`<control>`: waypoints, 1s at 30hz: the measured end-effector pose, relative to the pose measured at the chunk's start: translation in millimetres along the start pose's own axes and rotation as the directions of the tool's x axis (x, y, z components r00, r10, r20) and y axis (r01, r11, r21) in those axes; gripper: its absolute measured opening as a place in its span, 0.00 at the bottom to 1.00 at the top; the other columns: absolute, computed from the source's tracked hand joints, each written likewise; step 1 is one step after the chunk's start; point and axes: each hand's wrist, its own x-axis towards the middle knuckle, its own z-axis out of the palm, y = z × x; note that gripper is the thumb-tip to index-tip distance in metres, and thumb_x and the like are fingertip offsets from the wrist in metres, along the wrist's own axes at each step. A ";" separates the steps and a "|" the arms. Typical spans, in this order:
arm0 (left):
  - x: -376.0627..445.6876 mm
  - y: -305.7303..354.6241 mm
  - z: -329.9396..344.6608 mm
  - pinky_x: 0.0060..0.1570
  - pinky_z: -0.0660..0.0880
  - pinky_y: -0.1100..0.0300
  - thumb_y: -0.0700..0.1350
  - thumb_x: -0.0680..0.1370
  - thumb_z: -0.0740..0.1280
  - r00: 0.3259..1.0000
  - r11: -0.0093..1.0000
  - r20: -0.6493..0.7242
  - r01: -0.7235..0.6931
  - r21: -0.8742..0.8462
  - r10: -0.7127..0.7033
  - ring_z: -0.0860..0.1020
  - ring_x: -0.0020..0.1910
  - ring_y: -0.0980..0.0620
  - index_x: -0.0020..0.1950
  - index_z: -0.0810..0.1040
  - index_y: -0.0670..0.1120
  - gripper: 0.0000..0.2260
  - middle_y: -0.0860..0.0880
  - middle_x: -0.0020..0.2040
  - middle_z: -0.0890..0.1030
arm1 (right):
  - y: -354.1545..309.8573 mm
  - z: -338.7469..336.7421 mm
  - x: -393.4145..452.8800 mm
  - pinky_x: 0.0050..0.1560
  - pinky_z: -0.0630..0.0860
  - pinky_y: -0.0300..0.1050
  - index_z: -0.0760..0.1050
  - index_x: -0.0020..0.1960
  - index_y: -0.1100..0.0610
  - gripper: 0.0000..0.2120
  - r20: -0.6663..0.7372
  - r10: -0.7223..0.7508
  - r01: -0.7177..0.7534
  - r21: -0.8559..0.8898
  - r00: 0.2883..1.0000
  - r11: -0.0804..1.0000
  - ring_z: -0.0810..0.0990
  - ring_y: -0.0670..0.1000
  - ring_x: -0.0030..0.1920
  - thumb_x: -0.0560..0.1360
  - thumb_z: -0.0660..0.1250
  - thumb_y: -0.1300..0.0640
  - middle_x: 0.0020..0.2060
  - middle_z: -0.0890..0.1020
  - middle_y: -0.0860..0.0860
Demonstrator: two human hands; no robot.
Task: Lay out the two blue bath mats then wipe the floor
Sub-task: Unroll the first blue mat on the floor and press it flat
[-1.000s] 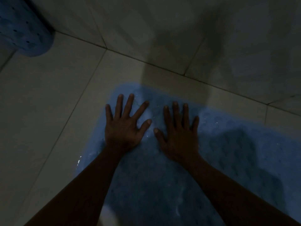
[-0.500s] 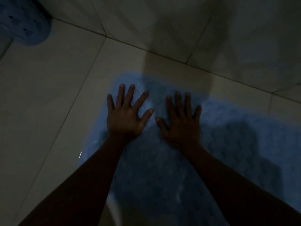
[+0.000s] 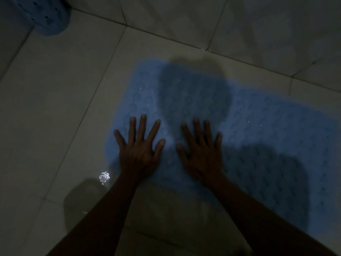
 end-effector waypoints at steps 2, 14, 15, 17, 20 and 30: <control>-5.8 -2.6 0.8 0.72 0.46 0.28 0.66 0.82 0.50 0.999 0.999 -0.025 -0.025 0.021 0.026 0.46 0.82 0.43 0.81 0.52 0.60 0.28 0.48 0.83 0.50 | -2.7 7.3 -25.5 0.76 0.42 0.69 0.43 0.82 0.40 0.34 0.023 0.011 -0.010 -0.038 1.000 0.999 0.39 0.55 0.81 0.79 0.47 0.31 0.82 0.43 0.47; -0.8 0.4 -4.5 0.71 0.46 0.25 0.67 0.81 0.50 0.999 1.000 0.043 -0.008 0.000 0.008 0.43 0.82 0.43 0.81 0.49 0.62 0.30 0.50 0.83 0.47 | -8.2 10.9 -27.7 0.74 0.51 0.71 0.56 0.81 0.43 0.33 -0.138 0.017 -0.036 -0.132 0.990 0.991 0.50 0.57 0.81 0.79 0.55 0.33 0.81 0.55 0.50; -0.8 0.1 -4.3 0.71 0.46 0.26 0.67 0.81 0.50 0.999 1.000 0.045 -0.005 -0.005 0.005 0.43 0.82 0.43 0.81 0.50 0.62 0.30 0.50 0.83 0.47 | -8.6 10.6 -27.8 0.74 0.52 0.71 0.56 0.80 0.43 0.33 -0.142 0.018 -0.037 -0.133 0.990 0.990 0.51 0.57 0.81 0.79 0.55 0.33 0.81 0.55 0.50; 0.9 0.1 -3.7 0.71 0.46 0.26 0.67 0.81 0.51 0.999 1.000 0.048 -0.003 -0.010 0.004 0.43 0.82 0.43 0.81 0.50 0.61 0.30 0.50 0.83 0.47 | -8.8 10.1 -27.1 0.74 0.52 0.71 0.56 0.81 0.43 0.33 -0.138 0.025 -0.044 -0.140 0.990 0.989 0.50 0.57 0.81 0.79 0.55 0.33 0.81 0.55 0.50; 0.3 -0.4 -2.8 0.71 0.45 0.26 0.67 0.81 0.51 0.999 1.000 0.053 -0.007 -0.001 0.007 0.43 0.82 0.43 0.82 0.49 0.61 0.30 0.50 0.83 0.47 | -7.8 11.0 -27.1 0.74 0.51 0.71 0.54 0.81 0.44 0.34 -0.128 0.012 -0.030 -0.133 0.992 0.991 0.49 0.57 0.82 0.79 0.55 0.34 0.82 0.53 0.50; -0.3 1.5 -1.5 0.71 0.46 0.25 0.66 0.82 0.49 0.998 1.000 0.063 -0.014 0.024 0.013 0.44 0.82 0.43 0.82 0.50 0.60 0.29 0.49 0.83 0.48 | -4.1 16.1 -27.3 0.75 0.48 0.71 0.53 0.82 0.44 0.32 -0.145 -0.002 -0.010 -0.083 0.989 0.996 0.47 0.56 0.82 0.81 0.52 0.35 0.82 0.53 0.49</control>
